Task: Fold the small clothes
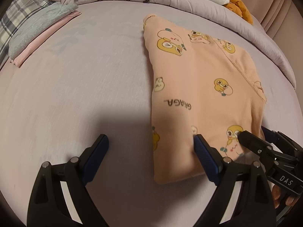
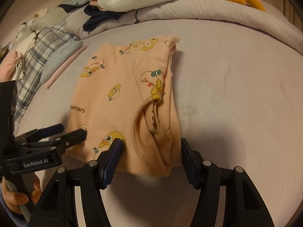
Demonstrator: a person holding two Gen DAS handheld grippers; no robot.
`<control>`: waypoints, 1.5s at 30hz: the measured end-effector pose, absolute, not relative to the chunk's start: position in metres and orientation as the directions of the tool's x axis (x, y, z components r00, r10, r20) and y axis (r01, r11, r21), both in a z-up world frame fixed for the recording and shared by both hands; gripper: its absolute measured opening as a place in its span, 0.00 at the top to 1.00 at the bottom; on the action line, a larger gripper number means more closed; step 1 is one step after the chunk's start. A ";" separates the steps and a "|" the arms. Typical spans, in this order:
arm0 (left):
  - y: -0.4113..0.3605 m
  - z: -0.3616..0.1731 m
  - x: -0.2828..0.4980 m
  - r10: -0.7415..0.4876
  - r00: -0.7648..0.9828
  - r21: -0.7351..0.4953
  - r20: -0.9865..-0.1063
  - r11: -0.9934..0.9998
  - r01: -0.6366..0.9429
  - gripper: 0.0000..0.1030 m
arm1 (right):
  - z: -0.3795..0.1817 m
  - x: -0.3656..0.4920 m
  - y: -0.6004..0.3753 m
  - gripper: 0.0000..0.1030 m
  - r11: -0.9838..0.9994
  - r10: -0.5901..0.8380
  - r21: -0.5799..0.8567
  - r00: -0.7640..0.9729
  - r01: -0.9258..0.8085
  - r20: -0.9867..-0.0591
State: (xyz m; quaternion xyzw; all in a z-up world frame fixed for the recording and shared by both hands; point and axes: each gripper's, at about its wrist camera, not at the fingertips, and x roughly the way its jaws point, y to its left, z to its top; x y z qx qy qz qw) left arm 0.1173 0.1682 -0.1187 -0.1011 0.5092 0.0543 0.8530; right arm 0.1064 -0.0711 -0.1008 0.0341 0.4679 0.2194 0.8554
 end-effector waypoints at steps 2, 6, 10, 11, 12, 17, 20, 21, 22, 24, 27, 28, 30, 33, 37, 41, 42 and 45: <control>0.168 -0.118 0.113 -0.012 0.468 -0.119 -0.883 0.972 -0.200 0.11 | -0.100 0.102 -0.072 0.41 0.903 0.405 0.264 0.464 -0.339 -0.788; 0.166 -0.112 0.102 -0.018 0.465 -0.127 -0.885 0.970 -0.205 0.13 | -0.099 0.091 -0.075 0.41 0.904 0.403 0.266 0.458 -0.335 -0.793; 0.163 -0.104 0.085 -0.024 0.476 -0.137 -0.879 0.969 -0.204 0.13 | -0.096 0.078 -0.077 0.41 0.898 0.415 0.278 0.449 -0.340 -0.791; 0.162 -0.101 0.080 -0.027 0.480 -0.141 -0.877 0.969 -0.203 0.13 | -0.095 0.073 -0.076 0.41 0.897 0.417 0.278 0.450 -0.344 -0.790; 0.160 -0.097 0.074 -0.031 0.487 -0.145 -0.873 0.969 -0.200 0.13 | -0.093 0.069 -0.077 0.41 0.894 0.421 0.278 0.450 -0.351 -0.787; 0.152 -0.073 0.049 -0.031 0.531 -0.154 -0.847 0.970 -0.190 0.12 | -0.078 0.043 -0.071 0.41 0.878 0.443 0.265 0.467 -0.398 -0.765; 0.146 -0.055 0.035 -0.033 0.561 -0.159 -0.827 0.971 -0.178 0.12 | -0.065 0.028 -0.066 0.40 0.877 0.433 0.226 0.496 -0.424 -0.752; 0.143 -0.048 0.029 -0.028 0.570 -0.155 -0.821 0.973 -0.174 0.12 | -0.061 0.023 -0.065 0.35 0.881 0.422 0.207 0.510 -0.425 -0.750; 0.142 -0.045 0.025 -0.024 0.577 -0.150 -0.817 0.973 -0.173 0.12 | -0.058 0.019 -0.065 0.32 0.886 0.412 0.192 0.524 -0.423 -0.746; 0.138 -0.035 0.015 -0.013 0.592 -0.141 -0.806 0.975 -0.171 0.11 | -0.051 0.013 -0.066 0.28 0.889 0.407 0.180 0.545 -0.422 -0.733; 0.134 -0.022 0.001 -0.009 0.615 -0.139 -0.789 0.977 -0.164 0.08 | -0.042 0.006 -0.068 0.28 0.887 0.418 0.191 0.556 -0.420 -0.718; 0.133 -0.019 -0.002 -0.009 0.619 -0.137 -0.785 0.977 -0.160 0.04 | -0.039 0.003 -0.070 0.28 0.888 0.416 0.187 0.564 -0.420 -0.713; 0.129 -0.012 -0.010 -0.001 0.633 -0.129 -0.774 0.979 -0.156 0.01 | -0.034 -0.003 -0.070 0.24 0.893 0.406 0.169 0.582 -0.418 -0.704; 0.124 -0.002 -0.018 0.013 0.651 -0.112 -0.759 0.982 -0.151 0.01 | -0.027 -0.013 -0.074 0.18 0.894 0.406 0.160 0.607 -0.418 -0.683; 0.119 0.008 -0.026 0.036 0.668 -0.088 -0.743 0.985 -0.151 0.01 | -0.015 -0.024 -0.079 0.10 0.896 0.409 0.157 0.637 -0.415 -0.654; 0.116 0.018 -0.030 0.101 0.682 -0.028 -0.724 0.984 -0.176 0.01 | -0.002 -0.033 -0.080 0.01 0.898 0.406 0.133 0.672 -0.420 -0.619; 0.115 0.020 -0.031 0.116 0.683 -0.017 -0.722 0.983 -0.184 0.01 | 0.000 -0.035 -0.080 0.01 0.900 0.402 0.126 0.682 -0.418 -0.611; 0.113 0.025 -0.033 0.174 0.676 0.028 -0.716 0.975 -0.221 0.00 | 0.005 -0.038 -0.081 0.01 0.908 0.384 0.106 0.704 -0.405 -0.597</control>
